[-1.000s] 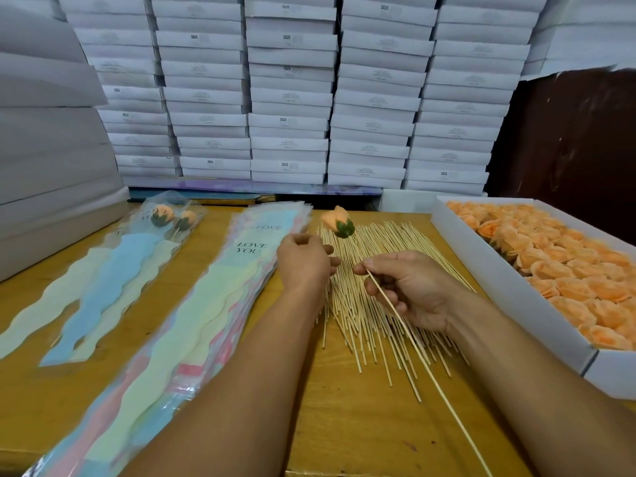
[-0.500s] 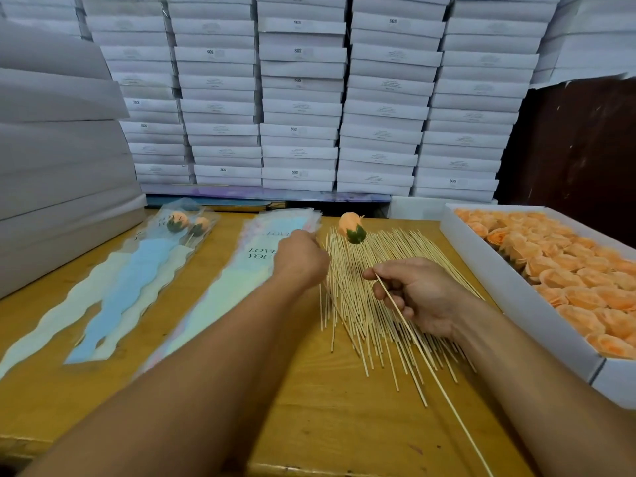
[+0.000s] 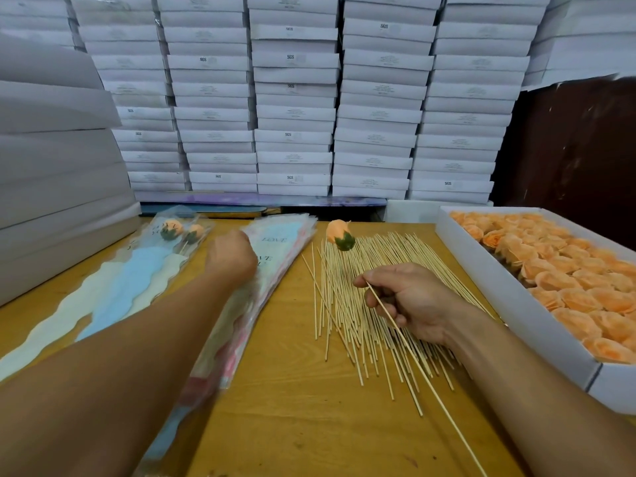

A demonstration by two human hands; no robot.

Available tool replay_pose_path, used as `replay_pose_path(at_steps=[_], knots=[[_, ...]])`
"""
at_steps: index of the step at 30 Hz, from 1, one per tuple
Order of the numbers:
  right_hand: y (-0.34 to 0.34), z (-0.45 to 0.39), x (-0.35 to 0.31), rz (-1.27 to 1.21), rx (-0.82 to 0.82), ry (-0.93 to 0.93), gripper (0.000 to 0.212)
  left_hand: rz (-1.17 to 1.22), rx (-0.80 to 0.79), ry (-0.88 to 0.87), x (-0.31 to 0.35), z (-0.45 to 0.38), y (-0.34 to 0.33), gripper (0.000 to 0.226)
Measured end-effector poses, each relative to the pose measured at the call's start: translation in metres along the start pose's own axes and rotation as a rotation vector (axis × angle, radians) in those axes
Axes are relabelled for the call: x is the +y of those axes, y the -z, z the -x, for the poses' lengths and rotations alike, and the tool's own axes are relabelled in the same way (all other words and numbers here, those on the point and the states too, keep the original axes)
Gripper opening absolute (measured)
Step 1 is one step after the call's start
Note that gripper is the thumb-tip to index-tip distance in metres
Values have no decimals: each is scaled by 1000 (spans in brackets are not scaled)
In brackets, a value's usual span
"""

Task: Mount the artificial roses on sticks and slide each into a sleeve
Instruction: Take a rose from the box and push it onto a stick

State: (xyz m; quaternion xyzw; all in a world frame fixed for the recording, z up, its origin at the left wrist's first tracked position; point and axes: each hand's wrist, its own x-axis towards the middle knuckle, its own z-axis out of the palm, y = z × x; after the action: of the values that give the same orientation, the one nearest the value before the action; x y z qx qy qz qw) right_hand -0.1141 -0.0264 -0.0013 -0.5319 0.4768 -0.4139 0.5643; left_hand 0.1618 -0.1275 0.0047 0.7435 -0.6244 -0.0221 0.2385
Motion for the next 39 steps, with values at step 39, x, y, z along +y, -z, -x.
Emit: replay_pose_path(at_steps=[39], knots=[[-5,-1,3,3,9,17,20,-257,-97,-39,14,11,-34,28]])
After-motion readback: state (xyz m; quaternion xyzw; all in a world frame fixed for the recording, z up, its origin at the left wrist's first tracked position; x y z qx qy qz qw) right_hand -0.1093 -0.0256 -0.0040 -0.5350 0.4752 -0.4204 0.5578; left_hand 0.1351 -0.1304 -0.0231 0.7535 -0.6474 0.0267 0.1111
